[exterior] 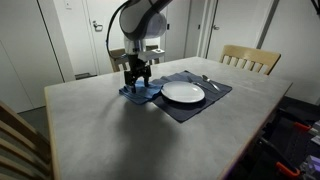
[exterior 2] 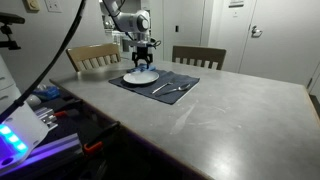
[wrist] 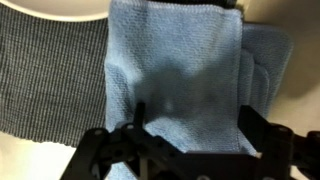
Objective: Use the blue towel to wipe the plate
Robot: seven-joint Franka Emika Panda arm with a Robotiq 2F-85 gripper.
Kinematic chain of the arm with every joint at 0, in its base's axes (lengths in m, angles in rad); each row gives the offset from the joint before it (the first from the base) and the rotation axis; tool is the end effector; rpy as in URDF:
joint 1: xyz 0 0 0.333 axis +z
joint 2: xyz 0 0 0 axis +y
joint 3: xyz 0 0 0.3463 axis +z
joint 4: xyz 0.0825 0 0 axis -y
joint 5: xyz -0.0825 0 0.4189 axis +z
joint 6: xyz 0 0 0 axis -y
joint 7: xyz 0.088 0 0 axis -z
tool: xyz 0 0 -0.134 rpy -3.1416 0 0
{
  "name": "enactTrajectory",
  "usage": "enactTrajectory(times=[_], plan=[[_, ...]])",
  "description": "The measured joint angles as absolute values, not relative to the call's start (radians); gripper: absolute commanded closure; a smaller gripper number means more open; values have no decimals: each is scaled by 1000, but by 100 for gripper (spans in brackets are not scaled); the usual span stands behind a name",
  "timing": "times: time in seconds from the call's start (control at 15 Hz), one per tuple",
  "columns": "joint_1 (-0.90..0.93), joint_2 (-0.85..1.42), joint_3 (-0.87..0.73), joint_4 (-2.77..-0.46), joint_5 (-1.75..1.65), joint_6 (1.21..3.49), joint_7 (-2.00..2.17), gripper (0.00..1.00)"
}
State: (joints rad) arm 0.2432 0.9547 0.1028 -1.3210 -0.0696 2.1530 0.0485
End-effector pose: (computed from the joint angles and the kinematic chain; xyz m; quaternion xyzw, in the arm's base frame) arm 0.7351 0.2441 0.1159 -0.9869 -0.1497 0.0606 0.0034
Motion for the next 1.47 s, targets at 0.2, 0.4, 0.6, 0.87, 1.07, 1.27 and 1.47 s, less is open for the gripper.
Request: enactTrajectory(times=[0.2, 0.4, 0.6, 0.87, 1.07, 1.27, 1.47], plan=[[242, 955, 103, -1318, -69, 2151, 48, 57], [242, 955, 102, -1312, -69, 2149, 49, 79], [239, 955, 101, -1308, -69, 2148, 49, 98], [237, 954, 101, -1303, -69, 2148, 51, 99], [236, 950, 100, -1303, -69, 2148, 56, 99], [236, 943, 100, -1303, -69, 2148, 56, 99], [236, 921, 100, -1306, -69, 2140, 56, 99]])
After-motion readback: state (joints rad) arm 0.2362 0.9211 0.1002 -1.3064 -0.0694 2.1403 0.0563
